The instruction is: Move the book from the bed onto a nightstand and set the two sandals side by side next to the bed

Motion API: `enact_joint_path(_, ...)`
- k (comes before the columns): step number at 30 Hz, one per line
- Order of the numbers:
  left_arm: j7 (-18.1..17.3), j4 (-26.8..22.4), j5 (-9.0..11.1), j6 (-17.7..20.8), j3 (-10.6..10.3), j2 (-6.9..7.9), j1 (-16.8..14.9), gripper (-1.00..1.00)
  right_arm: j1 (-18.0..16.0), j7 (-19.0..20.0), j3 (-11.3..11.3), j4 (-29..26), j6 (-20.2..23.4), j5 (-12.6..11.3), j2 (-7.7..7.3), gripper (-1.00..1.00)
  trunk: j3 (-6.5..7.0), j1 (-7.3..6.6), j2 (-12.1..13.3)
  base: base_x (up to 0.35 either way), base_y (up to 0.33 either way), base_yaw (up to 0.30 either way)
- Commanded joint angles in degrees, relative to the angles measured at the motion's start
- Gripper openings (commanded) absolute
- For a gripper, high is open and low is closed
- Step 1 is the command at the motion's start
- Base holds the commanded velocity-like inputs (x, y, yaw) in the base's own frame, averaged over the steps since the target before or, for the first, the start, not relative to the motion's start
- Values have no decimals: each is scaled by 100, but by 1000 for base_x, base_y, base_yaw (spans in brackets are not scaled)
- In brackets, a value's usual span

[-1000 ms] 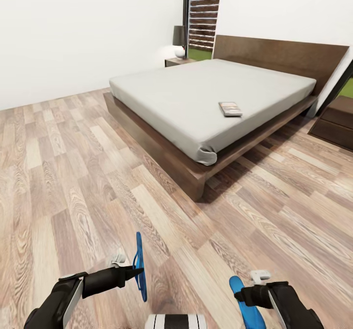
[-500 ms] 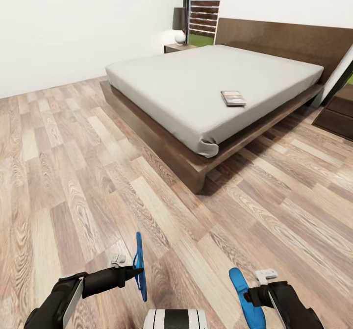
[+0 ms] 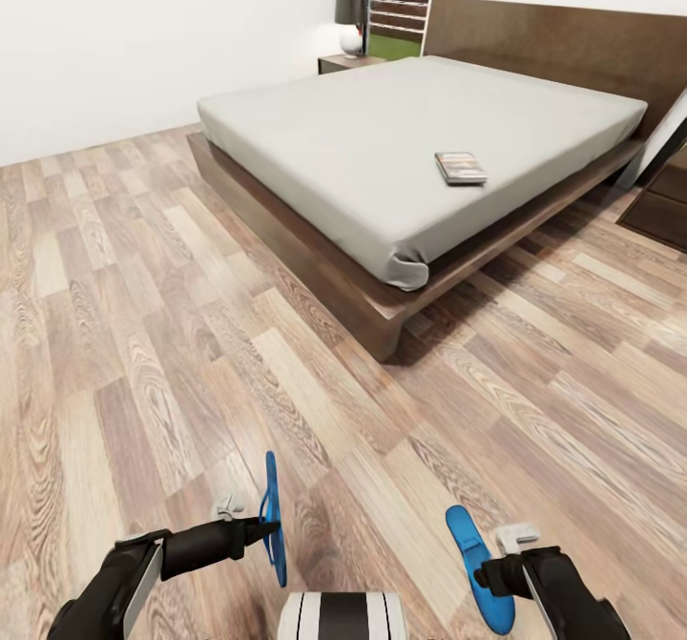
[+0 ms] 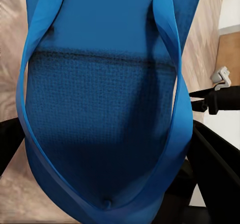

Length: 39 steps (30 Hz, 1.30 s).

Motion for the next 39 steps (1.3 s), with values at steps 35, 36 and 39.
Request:
enact_joint_path(35, -6, -2, -3, 57, 14, -18, -3, -100, -2, 732, -72, -751, -9, 79, 12, 100, -780, 89, -49, 0, 0, 0)
enact_joint_path(36, -7, -2, -3, 57, 14, -18, -3, -100, -2, 732, -72, -751, -9, 79, 12, 100, -802, 91, -50, 0, 0, 0)
enact_joint_path(39, -3, -2, -3, 57, 14, -18, -3, -100, -2, 732, -72, -751, -9, 79, 12, 100, -869, 99, -54, 0, 0, 0)
